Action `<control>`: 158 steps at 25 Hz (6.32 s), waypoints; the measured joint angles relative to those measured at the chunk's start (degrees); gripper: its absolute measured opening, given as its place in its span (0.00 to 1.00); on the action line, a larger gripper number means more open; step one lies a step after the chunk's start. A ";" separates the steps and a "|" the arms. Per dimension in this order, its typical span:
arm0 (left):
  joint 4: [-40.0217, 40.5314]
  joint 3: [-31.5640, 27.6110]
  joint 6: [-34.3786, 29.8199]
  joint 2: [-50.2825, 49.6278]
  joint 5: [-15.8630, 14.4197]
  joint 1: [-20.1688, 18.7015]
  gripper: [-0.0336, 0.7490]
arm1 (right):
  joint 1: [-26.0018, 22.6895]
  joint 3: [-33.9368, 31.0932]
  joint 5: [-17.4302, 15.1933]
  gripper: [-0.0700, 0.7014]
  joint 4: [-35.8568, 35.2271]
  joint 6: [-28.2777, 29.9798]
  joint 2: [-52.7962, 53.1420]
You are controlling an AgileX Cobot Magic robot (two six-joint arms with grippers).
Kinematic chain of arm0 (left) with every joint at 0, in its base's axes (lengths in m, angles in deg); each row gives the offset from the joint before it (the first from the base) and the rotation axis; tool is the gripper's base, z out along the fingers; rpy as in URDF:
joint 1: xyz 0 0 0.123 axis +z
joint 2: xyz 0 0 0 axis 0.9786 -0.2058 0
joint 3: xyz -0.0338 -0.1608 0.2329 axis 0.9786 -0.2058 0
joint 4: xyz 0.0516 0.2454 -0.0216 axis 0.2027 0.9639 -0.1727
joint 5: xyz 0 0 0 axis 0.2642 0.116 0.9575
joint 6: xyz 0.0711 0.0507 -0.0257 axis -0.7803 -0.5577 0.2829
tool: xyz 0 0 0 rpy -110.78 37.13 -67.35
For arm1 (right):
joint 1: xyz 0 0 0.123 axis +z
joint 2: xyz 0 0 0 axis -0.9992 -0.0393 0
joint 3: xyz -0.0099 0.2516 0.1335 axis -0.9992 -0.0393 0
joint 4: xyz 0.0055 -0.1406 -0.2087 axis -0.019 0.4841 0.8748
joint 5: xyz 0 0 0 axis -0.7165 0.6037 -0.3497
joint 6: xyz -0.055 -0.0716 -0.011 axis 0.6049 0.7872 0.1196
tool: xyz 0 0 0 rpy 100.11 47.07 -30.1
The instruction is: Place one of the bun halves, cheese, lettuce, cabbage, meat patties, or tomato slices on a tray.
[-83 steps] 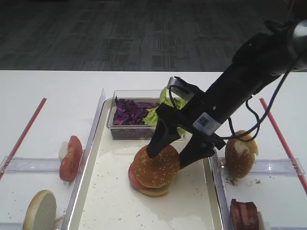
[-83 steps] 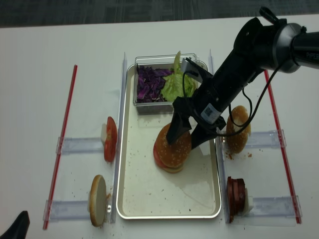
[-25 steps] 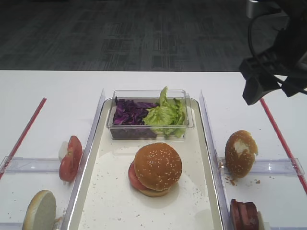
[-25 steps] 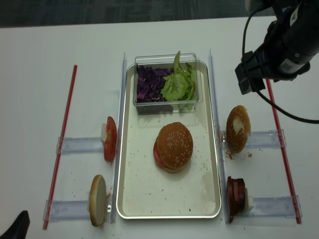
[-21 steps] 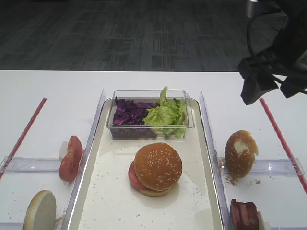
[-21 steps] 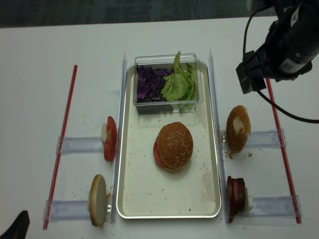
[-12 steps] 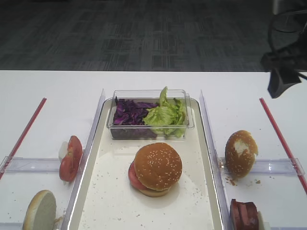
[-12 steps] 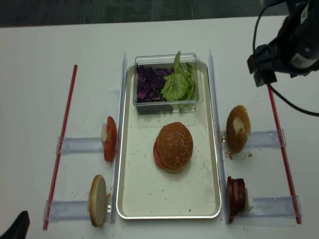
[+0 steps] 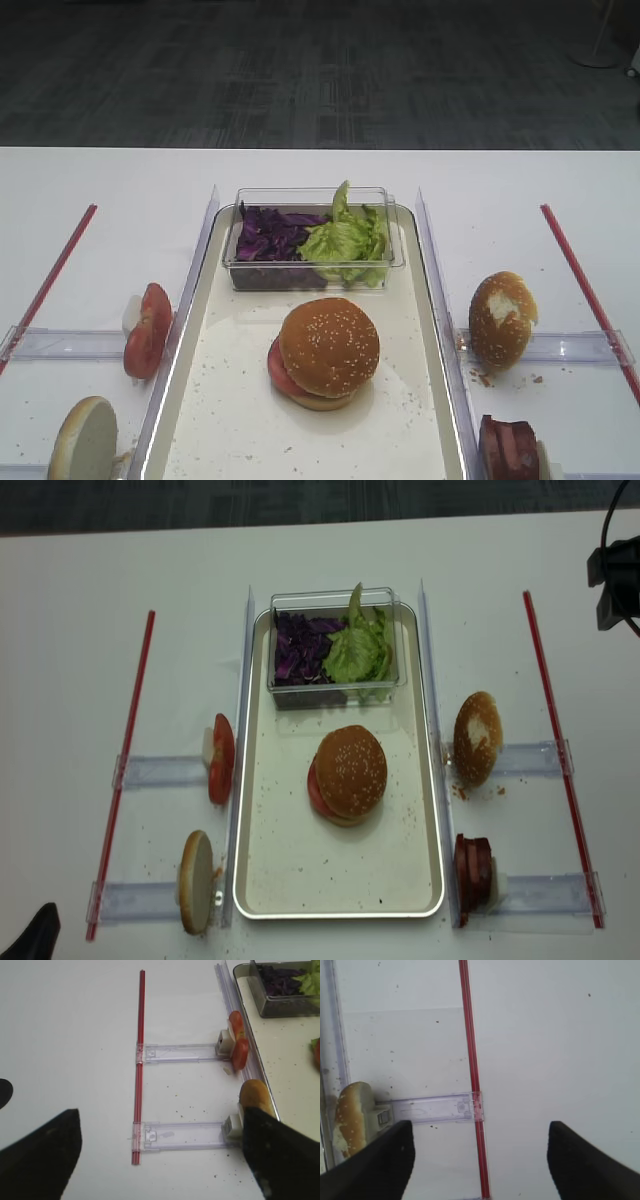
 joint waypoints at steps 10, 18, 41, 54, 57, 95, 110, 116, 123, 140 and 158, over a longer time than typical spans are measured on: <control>0.00 0.00 0.00 0.00 0.00 0.00 0.81 | 0.00 -1.43 -1.08 0.83 -5.34 2.81 2.47; 0.00 0.00 0.00 0.00 0.00 0.00 0.81 | 0.00 -14.78 0.25 0.83 -6.34 2.81 16.25; 0.00 0.00 0.00 0.00 0.00 0.00 0.81 | -0.03 -39.36 -2.67 0.79 -2.73 2.95 70.64; -0.31 0.00 0.00 0.00 0.00 0.00 0.81 | -0.24 -39.36 -2.88 0.79 -2.76 4.41 81.85; 0.00 0.00 0.00 0.00 0.00 0.00 0.81 | -0.24 -39.36 -2.88 0.79 -2.65 4.51 81.85; 0.00 0.00 0.00 0.00 0.00 0.00 0.81 | -0.24 -39.94 -2.60 0.94 -2.65 4.63 81.85; 0.00 0.00 0.00 0.00 0.00 0.00 0.81 | -0.24 -39.94 -2.60 0.94 -2.65 4.63 81.85; 0.00 0.00 0.00 0.00 0.00 0.00 0.81 | -0.24 -39.94 -2.60 0.94 -2.65 4.63 81.85; 0.00 0.00 0.00 0.00 0.00 0.00 0.81 | -0.24 -39.94 -2.60 0.94 -2.65 4.63 81.85; 0.00 0.00 0.00 0.00 0.00 0.00 0.81 | -0.24 -39.94 -2.60 0.93 -2.65 4.63 81.85; 0.00 0.00 0.00 0.00 0.00 0.00 0.81 | -0.24 -39.94 -2.60 0.93 -2.65 4.28 81.85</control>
